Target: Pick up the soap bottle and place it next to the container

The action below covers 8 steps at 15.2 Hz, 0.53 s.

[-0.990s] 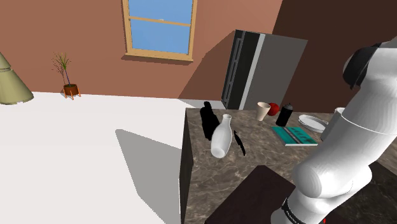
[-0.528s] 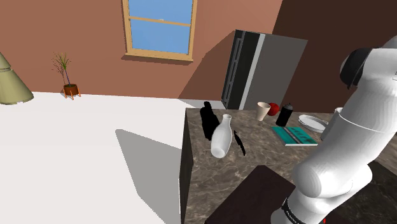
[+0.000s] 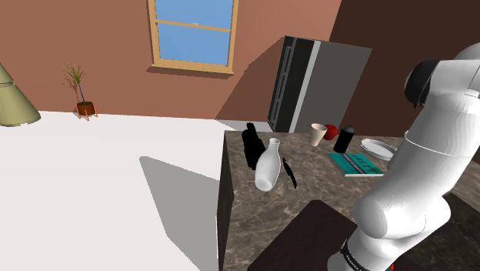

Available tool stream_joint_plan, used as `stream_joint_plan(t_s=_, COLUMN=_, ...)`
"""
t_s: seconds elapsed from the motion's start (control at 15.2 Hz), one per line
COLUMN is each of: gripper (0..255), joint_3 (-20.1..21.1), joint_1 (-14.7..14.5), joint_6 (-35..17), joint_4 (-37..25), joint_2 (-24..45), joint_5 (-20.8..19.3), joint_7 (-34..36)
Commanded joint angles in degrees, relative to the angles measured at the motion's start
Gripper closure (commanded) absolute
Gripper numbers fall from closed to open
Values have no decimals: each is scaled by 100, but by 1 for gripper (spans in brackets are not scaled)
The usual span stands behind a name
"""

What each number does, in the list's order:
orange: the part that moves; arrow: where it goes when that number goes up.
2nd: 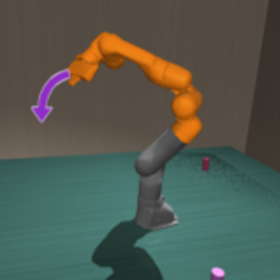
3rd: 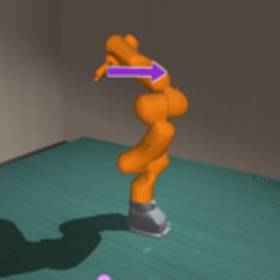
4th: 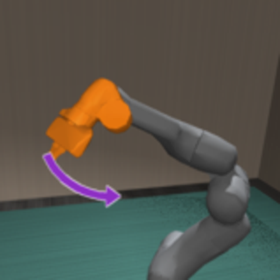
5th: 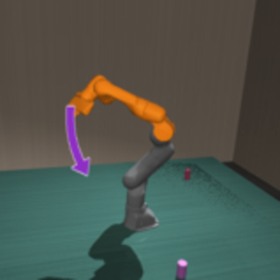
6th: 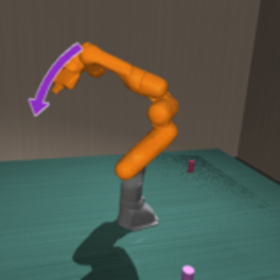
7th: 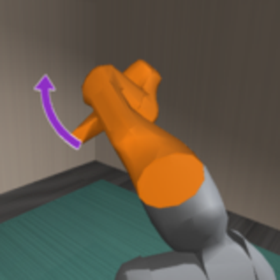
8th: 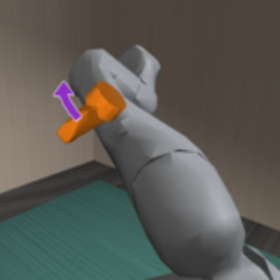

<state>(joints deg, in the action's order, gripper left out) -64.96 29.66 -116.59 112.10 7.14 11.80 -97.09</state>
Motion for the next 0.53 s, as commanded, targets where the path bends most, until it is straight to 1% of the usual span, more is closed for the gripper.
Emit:
stream_joint_plan(t_s=0.0, gripper=255, joint_3=29, joint_1=36, joint_6=-140, joint_4=106, joint_2=86, joint_5=105, joint_7=-75)
stream_joint_plan(t_s=0.13, gripper=255, joint_3=82, joint_1=104, joint_6=-312, joint_4=230, joint_2=224, joint_5=266, joint_7=-195)
stream_joint_plan(t_s=0.46, gripper=255, joint_3=82, joint_1=105, joint_6=-312, joint_4=230, joint_2=224, joint_5=266, joint_7=-195)
